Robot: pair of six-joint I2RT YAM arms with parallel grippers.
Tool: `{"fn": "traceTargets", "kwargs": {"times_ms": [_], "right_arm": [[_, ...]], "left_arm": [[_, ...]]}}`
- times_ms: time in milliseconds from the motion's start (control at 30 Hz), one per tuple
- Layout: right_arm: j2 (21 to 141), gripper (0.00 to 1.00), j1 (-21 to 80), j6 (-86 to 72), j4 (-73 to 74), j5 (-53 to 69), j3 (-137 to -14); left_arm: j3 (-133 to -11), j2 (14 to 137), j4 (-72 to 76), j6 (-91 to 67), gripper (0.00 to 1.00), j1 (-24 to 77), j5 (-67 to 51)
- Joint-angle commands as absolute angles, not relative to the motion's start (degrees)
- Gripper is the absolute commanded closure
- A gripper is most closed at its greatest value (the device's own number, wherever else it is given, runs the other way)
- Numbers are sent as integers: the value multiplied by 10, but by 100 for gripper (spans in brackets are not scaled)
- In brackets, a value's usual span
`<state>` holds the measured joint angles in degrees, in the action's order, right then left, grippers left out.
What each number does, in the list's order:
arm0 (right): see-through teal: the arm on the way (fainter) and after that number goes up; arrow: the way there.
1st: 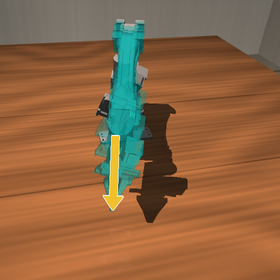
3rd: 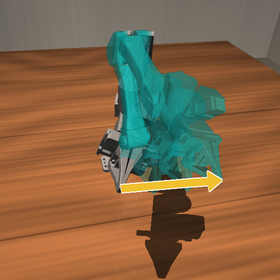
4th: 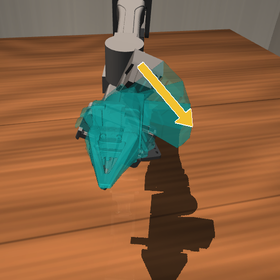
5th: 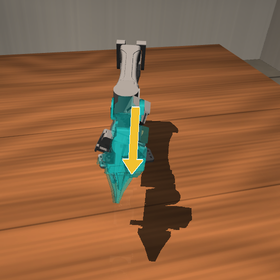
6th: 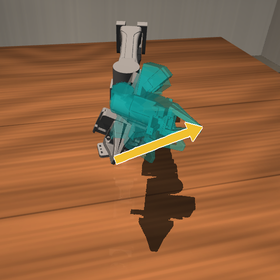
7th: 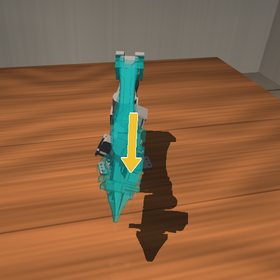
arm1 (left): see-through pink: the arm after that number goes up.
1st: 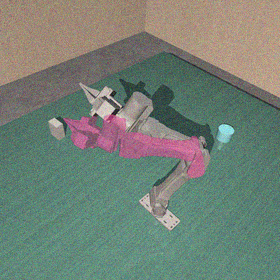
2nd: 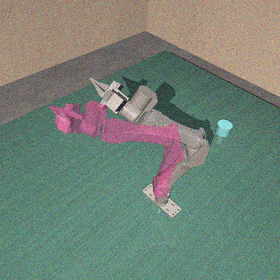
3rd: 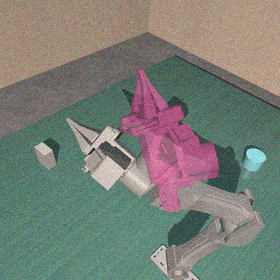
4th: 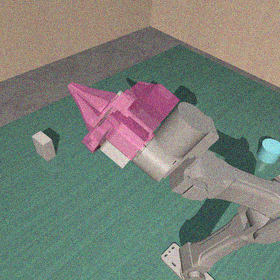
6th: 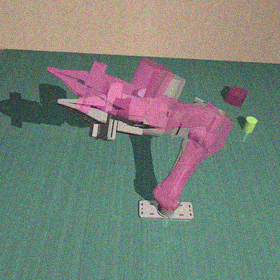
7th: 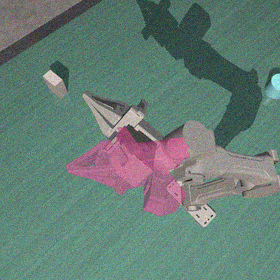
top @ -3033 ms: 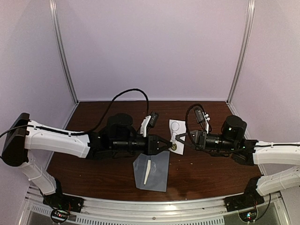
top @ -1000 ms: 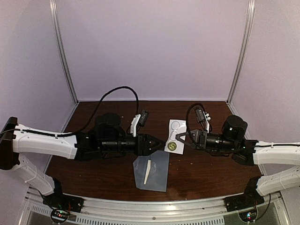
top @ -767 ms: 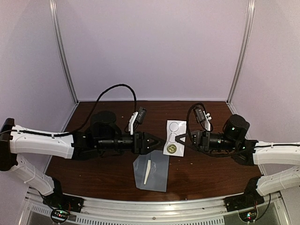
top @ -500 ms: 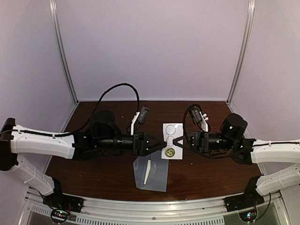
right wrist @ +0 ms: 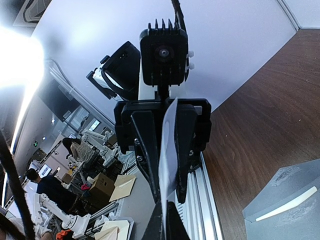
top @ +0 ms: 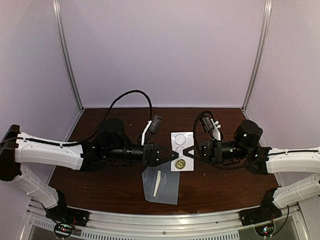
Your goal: Place the letter into the envelope and seal it
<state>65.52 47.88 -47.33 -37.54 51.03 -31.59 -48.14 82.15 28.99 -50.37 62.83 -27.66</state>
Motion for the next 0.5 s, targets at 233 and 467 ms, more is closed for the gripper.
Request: {"fn": "traceTargets", "kwargs": {"times_ms": [233,467], "right_arm": [[652,100,483,-450,-353,486,-340],[621,41,480,-382,-182,320,-372]], "left_arm": [[-478,836,340,-512,100,627,-291],[-464,798,276,-515,100,626,-169]]}}
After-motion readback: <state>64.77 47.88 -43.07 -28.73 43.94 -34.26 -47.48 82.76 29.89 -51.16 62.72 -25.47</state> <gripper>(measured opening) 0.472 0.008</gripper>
